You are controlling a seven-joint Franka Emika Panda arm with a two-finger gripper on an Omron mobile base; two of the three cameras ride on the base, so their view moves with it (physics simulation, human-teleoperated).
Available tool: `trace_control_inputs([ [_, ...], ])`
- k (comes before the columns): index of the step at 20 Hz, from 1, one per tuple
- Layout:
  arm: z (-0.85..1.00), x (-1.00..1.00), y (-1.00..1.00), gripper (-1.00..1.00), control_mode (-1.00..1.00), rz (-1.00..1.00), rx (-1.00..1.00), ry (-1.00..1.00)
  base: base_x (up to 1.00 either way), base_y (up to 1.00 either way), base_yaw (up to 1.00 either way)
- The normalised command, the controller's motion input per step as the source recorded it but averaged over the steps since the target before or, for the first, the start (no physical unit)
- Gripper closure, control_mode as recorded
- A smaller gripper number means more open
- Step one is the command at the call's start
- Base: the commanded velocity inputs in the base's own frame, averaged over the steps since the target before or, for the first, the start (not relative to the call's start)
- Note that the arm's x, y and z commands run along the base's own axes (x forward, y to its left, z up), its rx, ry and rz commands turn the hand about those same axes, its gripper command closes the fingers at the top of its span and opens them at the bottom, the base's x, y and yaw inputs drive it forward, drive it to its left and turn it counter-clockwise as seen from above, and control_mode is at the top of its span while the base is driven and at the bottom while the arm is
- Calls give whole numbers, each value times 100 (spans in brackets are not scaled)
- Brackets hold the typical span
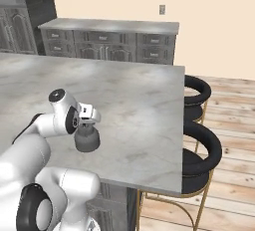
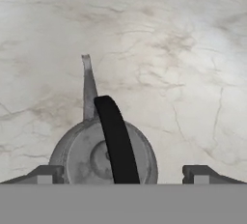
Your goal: The kettle is done boiling. Turn off the stove, then wait for 300 timesteps before moving the kettle to the dining table.
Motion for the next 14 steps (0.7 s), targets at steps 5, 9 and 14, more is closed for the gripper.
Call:
trace_control_inputs([
  [5,17,-18,0,-100,-100,9,0,0,0,0,0],
  [9,27,-16,0,-100,-100,9,0,-4,0,0,0],
  [14,26,-25,0,-100,-100,8,0,-4,0,0,0],
])
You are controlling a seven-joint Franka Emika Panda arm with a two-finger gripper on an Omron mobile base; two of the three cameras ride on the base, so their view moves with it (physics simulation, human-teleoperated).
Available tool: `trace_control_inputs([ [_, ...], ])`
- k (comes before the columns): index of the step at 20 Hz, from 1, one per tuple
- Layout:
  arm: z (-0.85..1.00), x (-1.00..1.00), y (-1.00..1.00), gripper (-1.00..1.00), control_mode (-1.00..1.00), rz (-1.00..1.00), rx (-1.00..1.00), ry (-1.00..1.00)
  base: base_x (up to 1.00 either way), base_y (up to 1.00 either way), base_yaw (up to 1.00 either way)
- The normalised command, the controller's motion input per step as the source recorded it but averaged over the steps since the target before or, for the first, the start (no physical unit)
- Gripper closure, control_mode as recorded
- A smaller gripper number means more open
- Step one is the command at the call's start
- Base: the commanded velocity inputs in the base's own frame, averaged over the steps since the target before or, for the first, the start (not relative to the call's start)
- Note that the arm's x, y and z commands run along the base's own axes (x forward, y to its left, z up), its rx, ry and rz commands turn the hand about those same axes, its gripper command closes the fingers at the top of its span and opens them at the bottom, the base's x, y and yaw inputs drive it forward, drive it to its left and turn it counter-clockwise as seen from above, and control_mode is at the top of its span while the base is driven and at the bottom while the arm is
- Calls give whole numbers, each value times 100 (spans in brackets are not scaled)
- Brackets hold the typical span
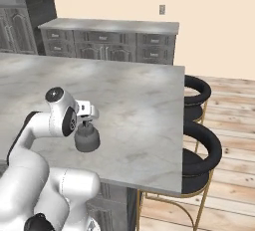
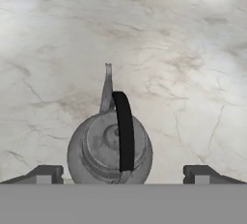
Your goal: The kettle is done boiling. Turn off the stove, then wait for 300 timesteps before moving the kettle to the dining table.
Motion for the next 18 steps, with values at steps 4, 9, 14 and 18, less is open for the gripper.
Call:
trace_control_inputs([
  [4,30,-32,0,-100,-100,7,0,-5,0,0,0],
  [9,33,-36,0,-100,-100,7,0,-6,0,0,0],
  [14,35,-38,0,-100,-100,7,0,-5,0,0,0],
  [18,40,-37,0,-100,-100,6,0,-6,0,0,0],
])
